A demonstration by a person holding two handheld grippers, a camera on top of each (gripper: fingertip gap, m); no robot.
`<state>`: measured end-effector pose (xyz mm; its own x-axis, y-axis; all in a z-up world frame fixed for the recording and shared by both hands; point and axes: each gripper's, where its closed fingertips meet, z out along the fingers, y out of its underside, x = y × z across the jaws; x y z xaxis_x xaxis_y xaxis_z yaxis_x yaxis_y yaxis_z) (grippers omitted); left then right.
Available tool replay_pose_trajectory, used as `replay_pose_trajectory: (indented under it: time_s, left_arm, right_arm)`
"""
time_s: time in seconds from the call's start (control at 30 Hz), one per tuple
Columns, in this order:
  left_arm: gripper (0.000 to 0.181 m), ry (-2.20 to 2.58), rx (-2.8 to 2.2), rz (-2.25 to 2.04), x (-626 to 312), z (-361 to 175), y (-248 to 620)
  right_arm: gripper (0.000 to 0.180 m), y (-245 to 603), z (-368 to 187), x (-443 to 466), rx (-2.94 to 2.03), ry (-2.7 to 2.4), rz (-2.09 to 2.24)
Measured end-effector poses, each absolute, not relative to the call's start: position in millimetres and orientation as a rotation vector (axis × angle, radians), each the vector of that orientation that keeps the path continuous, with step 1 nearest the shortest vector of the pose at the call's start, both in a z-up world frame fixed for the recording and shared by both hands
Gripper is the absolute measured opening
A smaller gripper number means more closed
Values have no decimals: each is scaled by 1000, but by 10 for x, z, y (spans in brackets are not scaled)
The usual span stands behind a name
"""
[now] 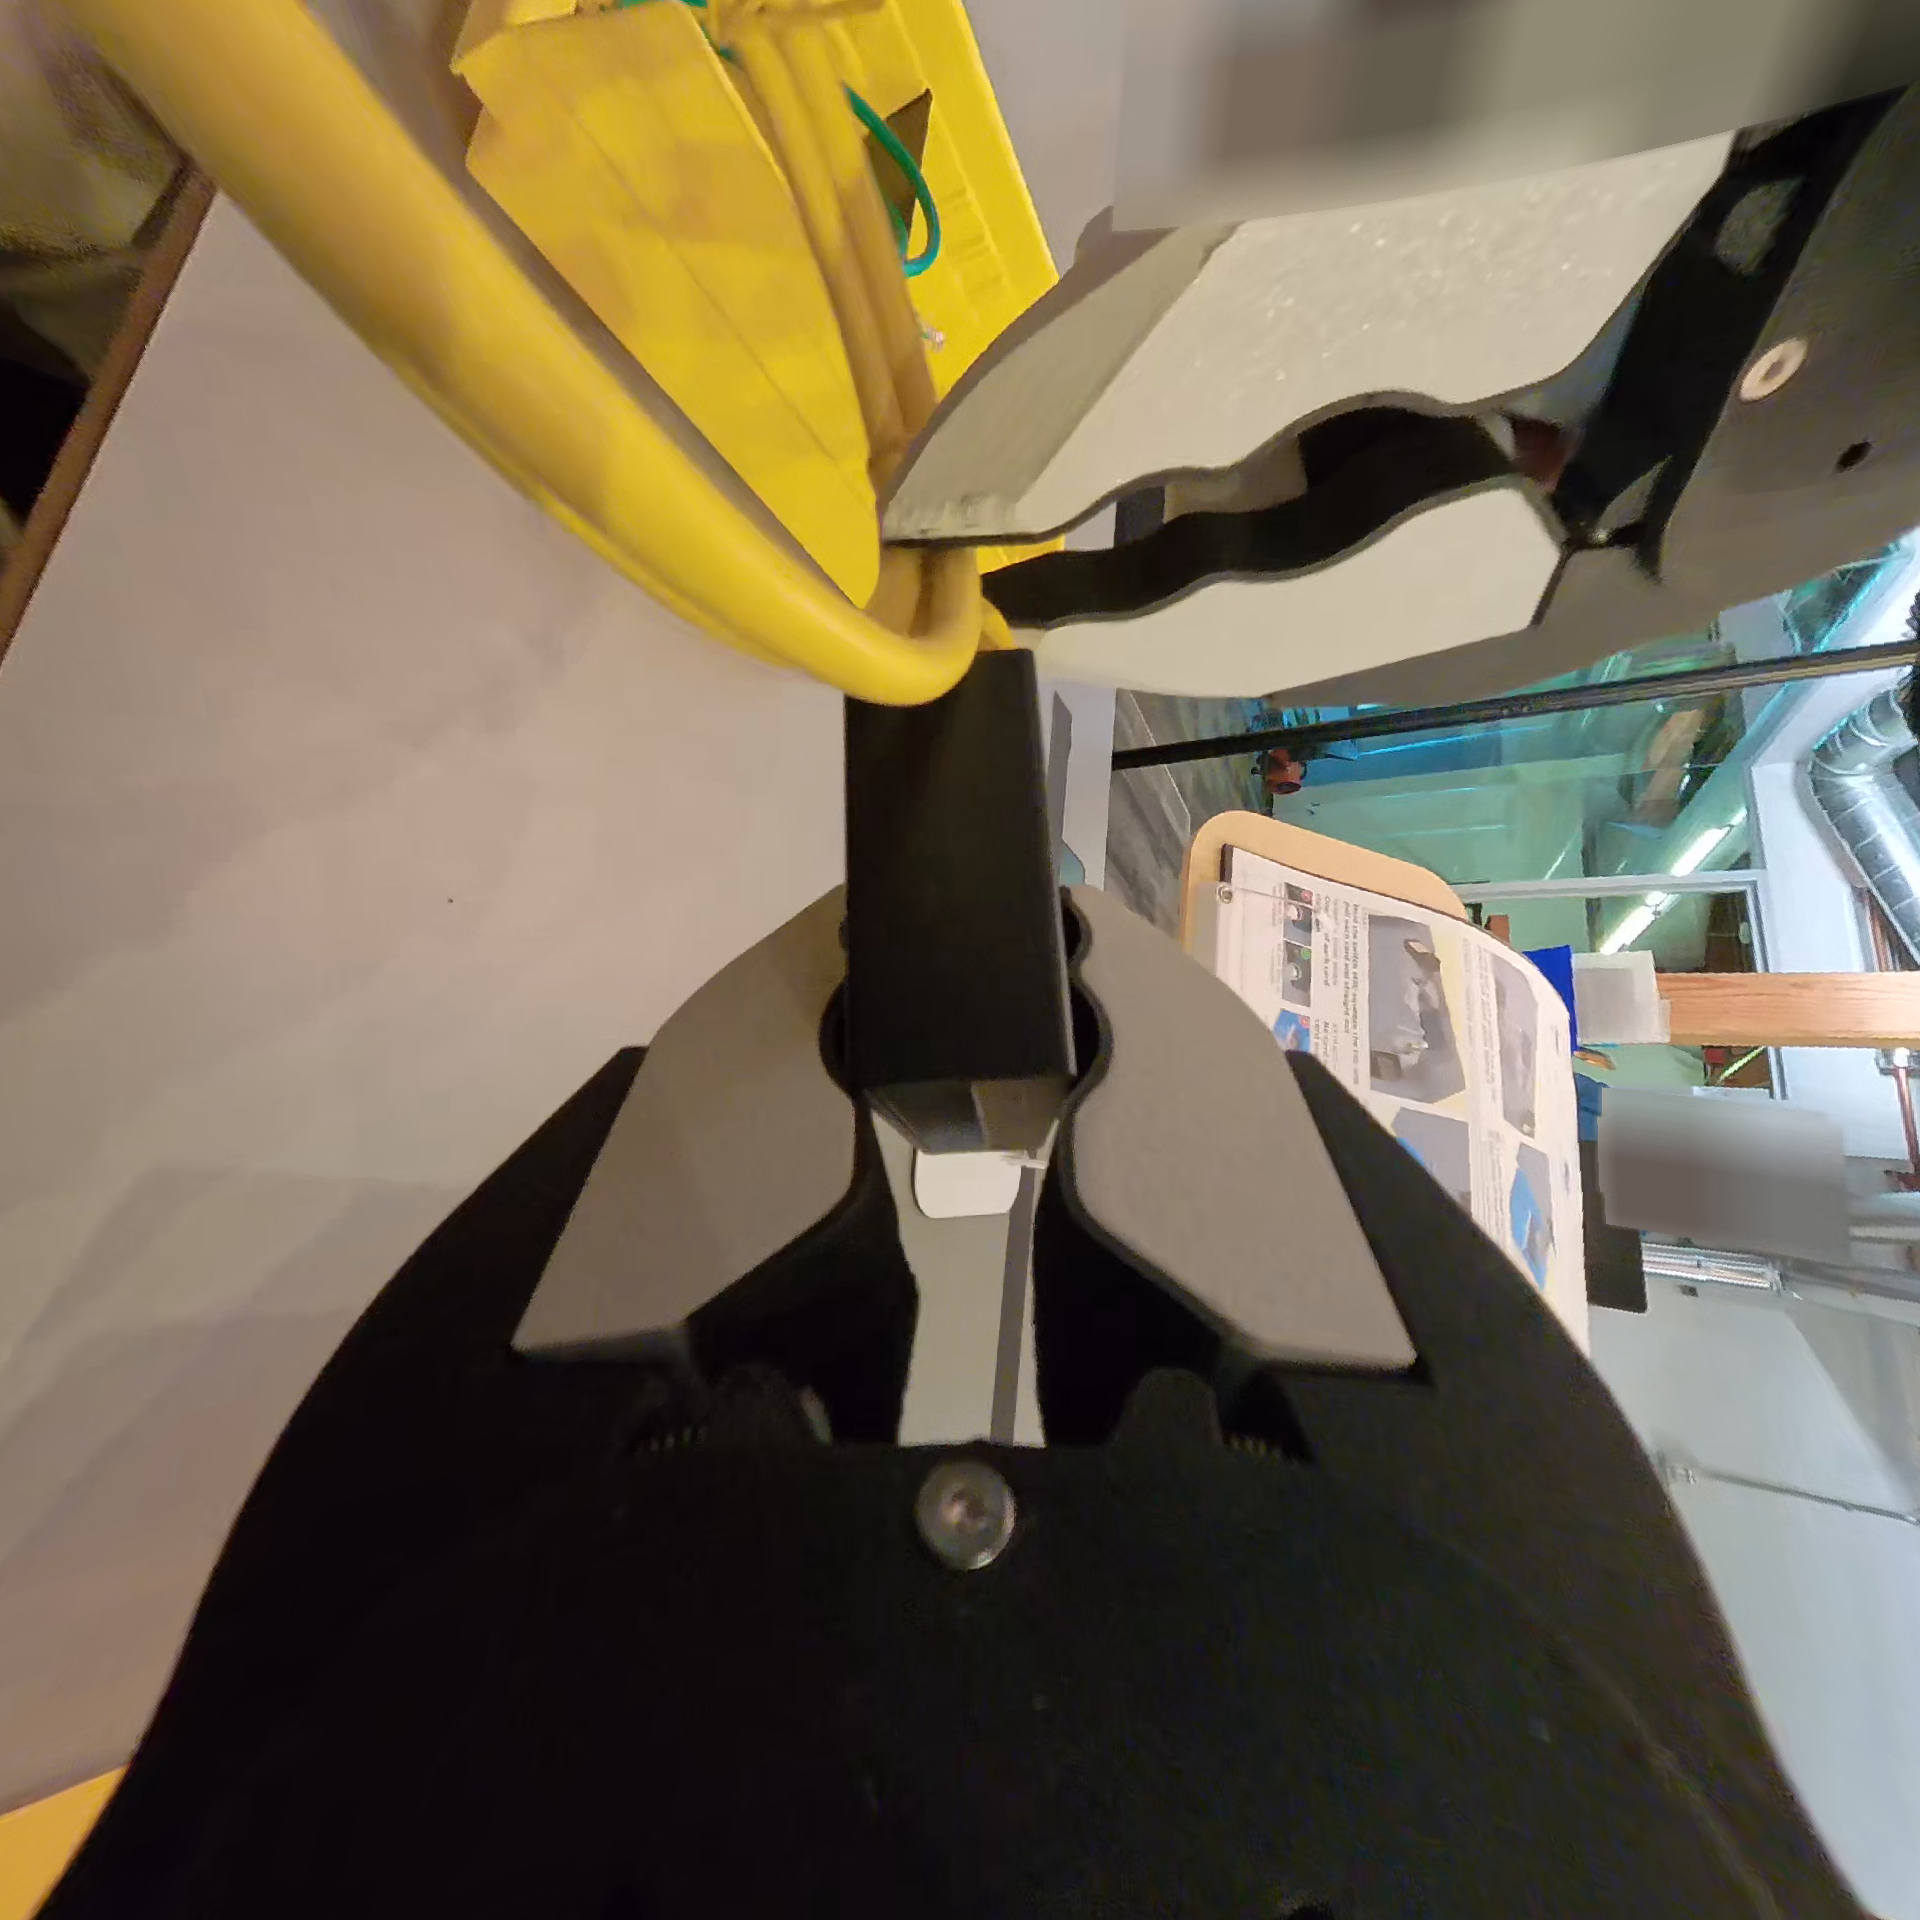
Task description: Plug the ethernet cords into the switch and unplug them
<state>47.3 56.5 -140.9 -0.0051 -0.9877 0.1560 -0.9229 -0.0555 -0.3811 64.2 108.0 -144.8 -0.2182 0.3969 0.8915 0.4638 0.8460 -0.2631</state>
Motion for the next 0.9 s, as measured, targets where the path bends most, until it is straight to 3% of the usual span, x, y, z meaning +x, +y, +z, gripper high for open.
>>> replay_pose_trajectory:
  time_s: [0.03, 0.17, 0.4, 0.47, 0.7, 0.9]
  left_arm:
    - [14, 2002, -2088, -571, 467, -1386, 602]
    - [14, 1864, -2060, -565, 466, -1238, 770]
    - [15, 1817, -2032, -390, 377, -1260, 882]
    - [15, 1818, -2021, -351, 336, -1288, 882]
    - [15, 1845, -1981, -206, 325, -1381, 930]
    - [15, 1896, -1913, -33, 417, -1459, 963]
  right_arm:
    - [29, 1108, -1447, 644, -659, -1827, -75]
    - [30, 1272, -1348, 695, -728, -1764, -142]
    - [57, 1304, -1444, 752, -904, -1845, -25]
    - [56, 1249, -1443, 785, -940, -1866, 68]
    - [116, 1358, -1526, 674, -1244, -1885, 203]
    - [113, 1414, -1798, 605, -1494, -2004, 340]
